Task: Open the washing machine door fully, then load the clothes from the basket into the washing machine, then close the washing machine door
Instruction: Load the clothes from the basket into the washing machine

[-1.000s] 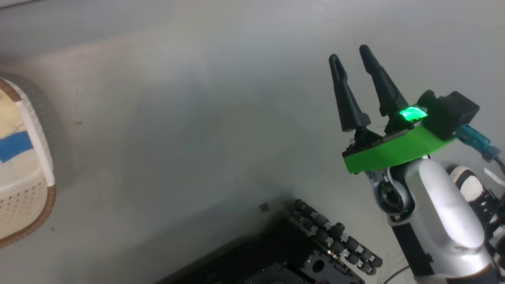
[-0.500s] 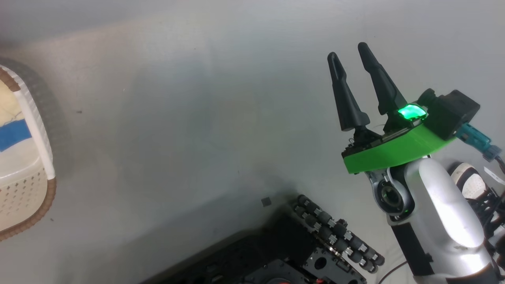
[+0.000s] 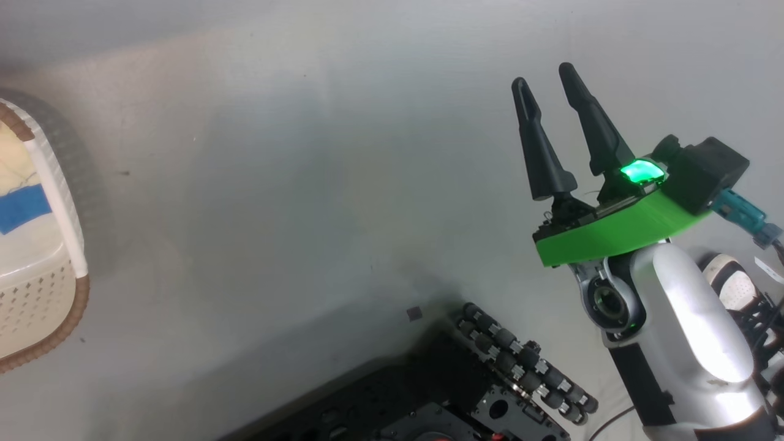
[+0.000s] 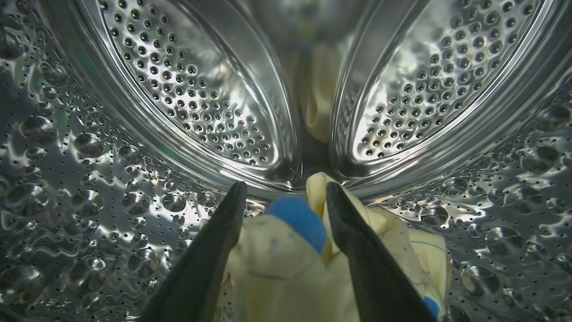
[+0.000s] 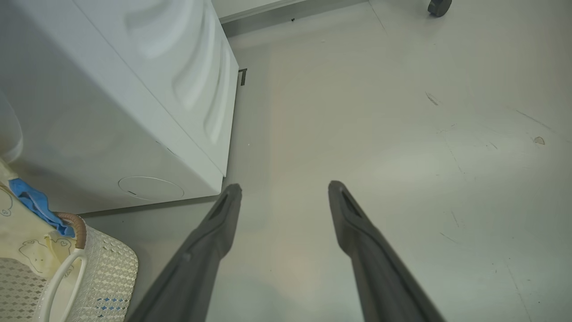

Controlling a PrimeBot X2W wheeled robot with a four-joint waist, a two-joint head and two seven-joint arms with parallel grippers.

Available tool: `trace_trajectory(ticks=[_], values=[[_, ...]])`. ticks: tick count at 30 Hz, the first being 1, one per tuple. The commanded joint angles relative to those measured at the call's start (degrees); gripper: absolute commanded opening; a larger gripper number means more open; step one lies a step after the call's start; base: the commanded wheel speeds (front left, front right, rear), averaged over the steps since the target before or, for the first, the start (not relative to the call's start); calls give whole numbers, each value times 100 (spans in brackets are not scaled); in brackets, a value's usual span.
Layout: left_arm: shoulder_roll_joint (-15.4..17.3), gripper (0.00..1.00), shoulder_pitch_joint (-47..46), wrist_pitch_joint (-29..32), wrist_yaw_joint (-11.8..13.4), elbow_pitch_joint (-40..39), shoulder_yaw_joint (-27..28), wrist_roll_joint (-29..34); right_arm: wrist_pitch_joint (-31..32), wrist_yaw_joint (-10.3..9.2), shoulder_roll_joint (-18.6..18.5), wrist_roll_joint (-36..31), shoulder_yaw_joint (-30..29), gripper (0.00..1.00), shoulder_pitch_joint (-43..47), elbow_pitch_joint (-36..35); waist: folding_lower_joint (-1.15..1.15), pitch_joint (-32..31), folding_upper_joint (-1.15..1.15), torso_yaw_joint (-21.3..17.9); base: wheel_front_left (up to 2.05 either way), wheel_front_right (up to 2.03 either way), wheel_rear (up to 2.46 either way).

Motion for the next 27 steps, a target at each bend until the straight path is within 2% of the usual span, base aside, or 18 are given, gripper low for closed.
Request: trace_trajectory(ticks=[1, 15, 27], values=[[176, 100, -191, -45, 4, -117, -89, 11, -37, 0, -14, 59, 26, 100, 123, -127, 0, -4, 0, 4, 0, 0, 0], [274, 100, -26, -252, 4, 10, -498, -443, -37, 0, -14, 102, 39, 100, -68, -59, 0, -170, 0, 1, 0, 0, 0], [180, 100, 1079, -506, 3, -208, -782, -1196, -37, 0, -14, -243, -211, 100, -98, 96, 0, -797, 0, 341, 0, 0, 0]])
